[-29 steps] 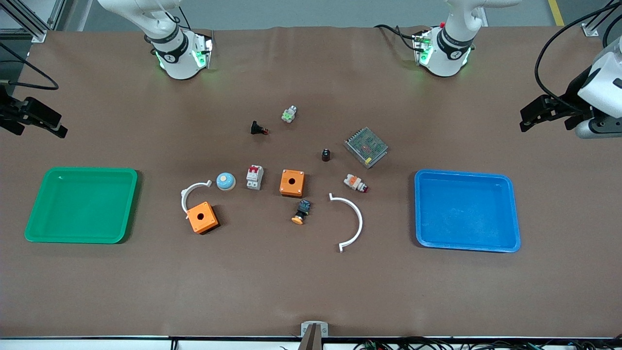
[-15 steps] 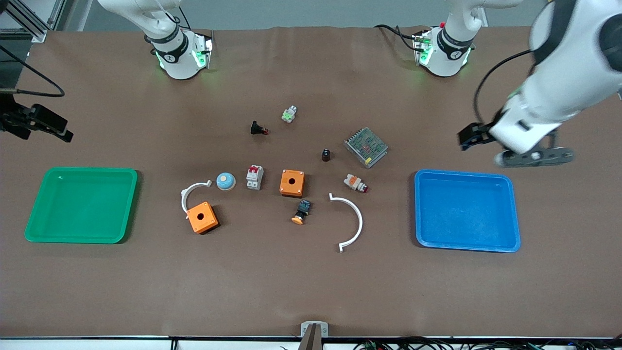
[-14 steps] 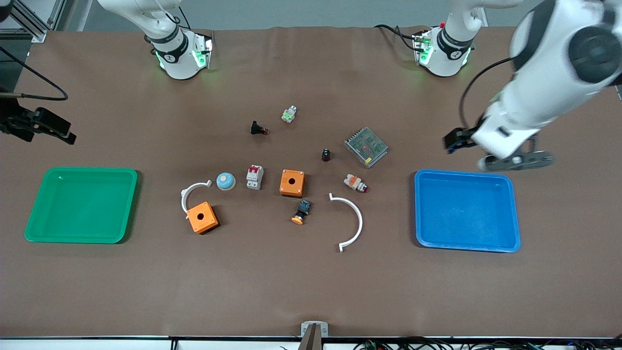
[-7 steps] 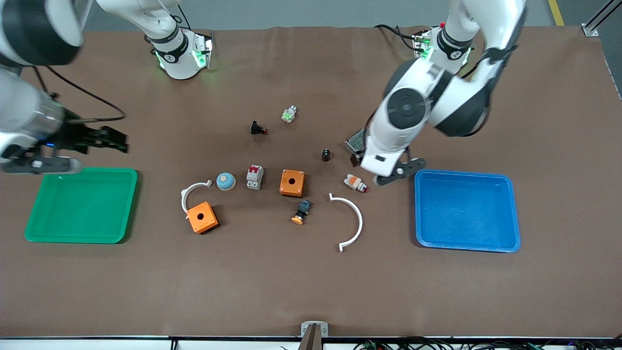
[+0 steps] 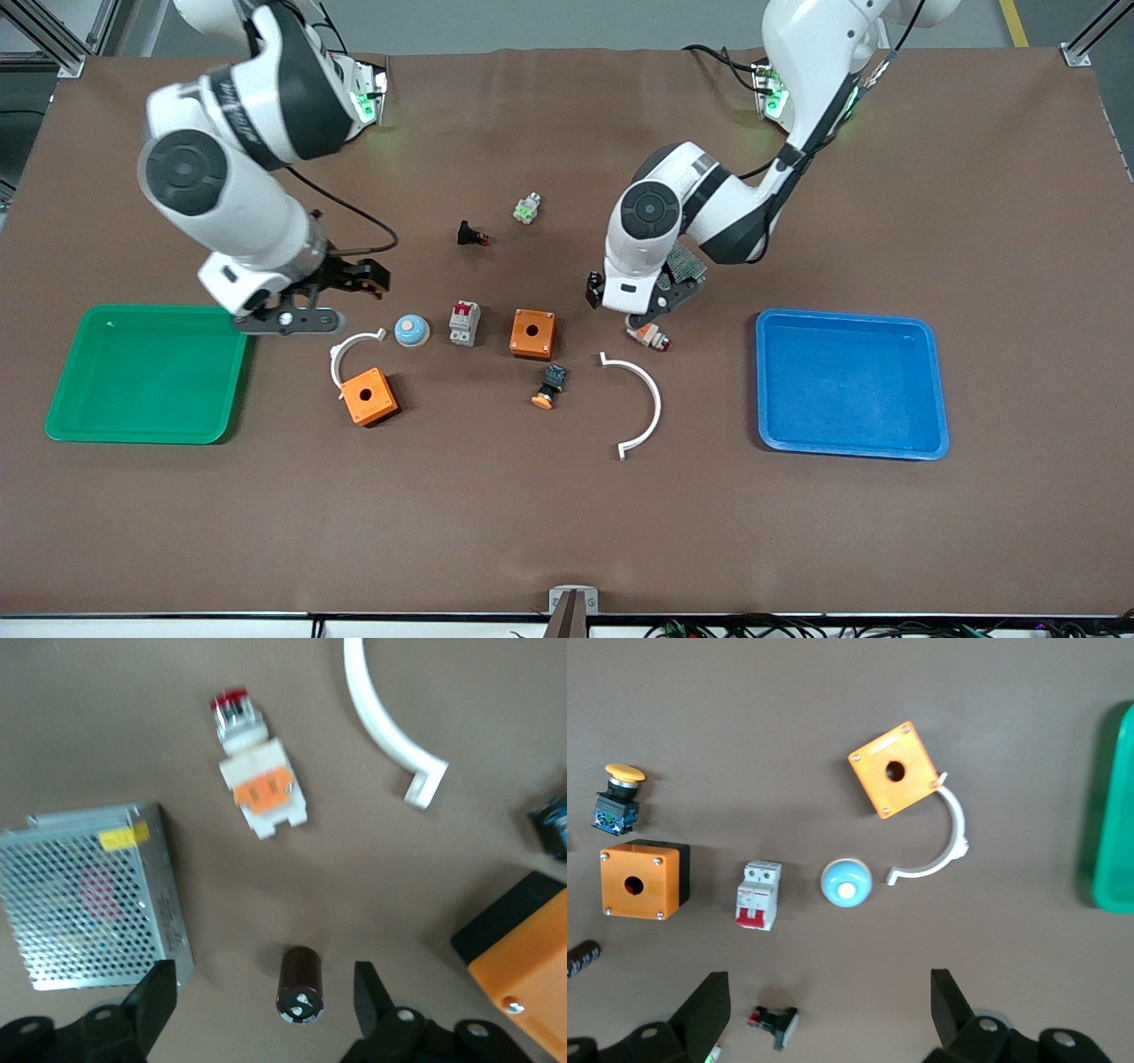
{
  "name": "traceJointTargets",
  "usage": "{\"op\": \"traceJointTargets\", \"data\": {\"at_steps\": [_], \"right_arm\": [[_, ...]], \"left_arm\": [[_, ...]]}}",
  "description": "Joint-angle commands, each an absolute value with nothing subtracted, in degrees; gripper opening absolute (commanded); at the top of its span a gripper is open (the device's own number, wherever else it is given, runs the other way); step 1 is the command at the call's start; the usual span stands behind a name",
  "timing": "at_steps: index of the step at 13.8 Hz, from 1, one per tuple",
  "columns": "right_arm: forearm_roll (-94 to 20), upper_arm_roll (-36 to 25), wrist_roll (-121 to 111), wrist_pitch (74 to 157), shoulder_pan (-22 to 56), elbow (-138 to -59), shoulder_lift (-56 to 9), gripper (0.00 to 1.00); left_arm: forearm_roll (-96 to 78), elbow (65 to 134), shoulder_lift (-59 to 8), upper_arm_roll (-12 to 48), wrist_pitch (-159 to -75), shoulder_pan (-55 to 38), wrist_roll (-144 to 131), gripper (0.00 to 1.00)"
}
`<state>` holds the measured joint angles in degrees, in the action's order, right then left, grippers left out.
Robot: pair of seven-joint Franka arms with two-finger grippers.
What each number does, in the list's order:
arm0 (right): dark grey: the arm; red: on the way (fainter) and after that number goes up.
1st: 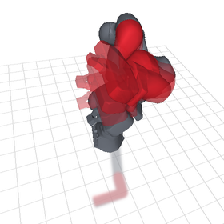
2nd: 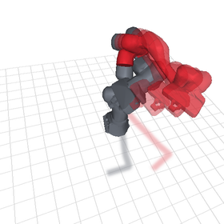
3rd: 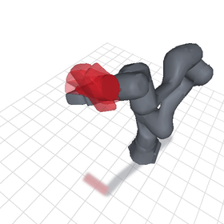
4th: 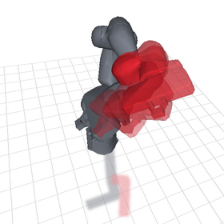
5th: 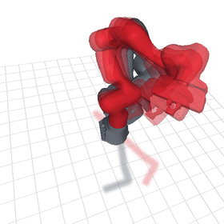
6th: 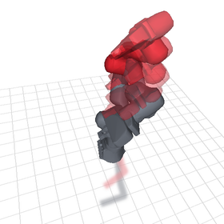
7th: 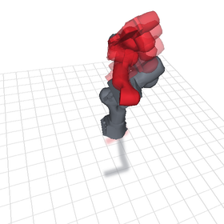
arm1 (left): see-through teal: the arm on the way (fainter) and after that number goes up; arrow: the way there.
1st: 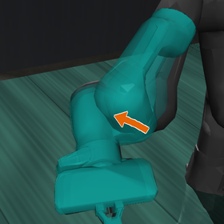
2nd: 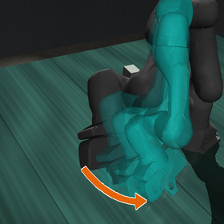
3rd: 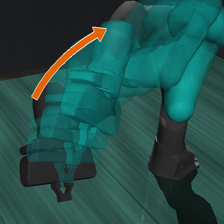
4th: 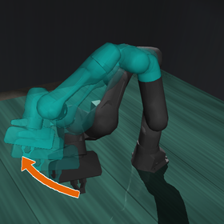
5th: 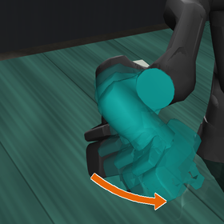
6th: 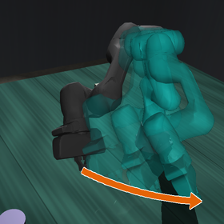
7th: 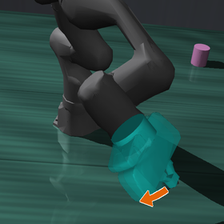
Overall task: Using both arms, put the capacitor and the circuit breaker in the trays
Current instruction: 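Reach the left gripper to the capacitor while the right gripper reaches the breaker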
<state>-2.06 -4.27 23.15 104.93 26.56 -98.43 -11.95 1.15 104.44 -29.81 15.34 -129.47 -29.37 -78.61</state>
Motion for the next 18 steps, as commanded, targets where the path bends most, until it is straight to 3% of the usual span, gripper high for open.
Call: {"op": "traceJointTargets", "data": {"at_steps": [1, 4, 10, 13, 15, 18], "right_arm": [[-2.5, -4.7, 25.9, 107.7, 28.3, -99.7, -14.0, 1.00], [-6.8, -4.7, 25.9, 113.6, 28.8, -102.8, -15.6, 1.00], [-8.2, -4.7, 26.0, 126.5, 31.5, -111.2, -16.5, 1.00], [-8.9, -4.7, 26.0, 130.2, 33.2, -112.4, -19.1, 1.00], [-9.7, -4.7, 26.1, 133.4, 33.8, -113.3, -20.8, 1.00], [-10.8, -4.7, 26.0, 136.1, 34.5, -114.1, -23.7, 1.00]], "left_arm": [[2.0, 106.1, -31.5, 15.1, -134.2, -31.4, -83.4, 0.83], [2.0, 106.0, -34.2, 15.1, -139.2, -33.1, -87.1, 0.81], [2.0, 105.7, -35.9, 15.1, -139.2, -33.7, -87.5, 0.74], [2.0, 105.7, -35.9, 15.1, -139.2, -33.8, -87.5, 0.66], [2.0, 105.5, -35.9, 15.1, -139.2, -34.0, -87.6, 0.53], [2.0, 105.3, -35.8, 14.9, -139.2, -33.9, -87.6, 0.08]]}}
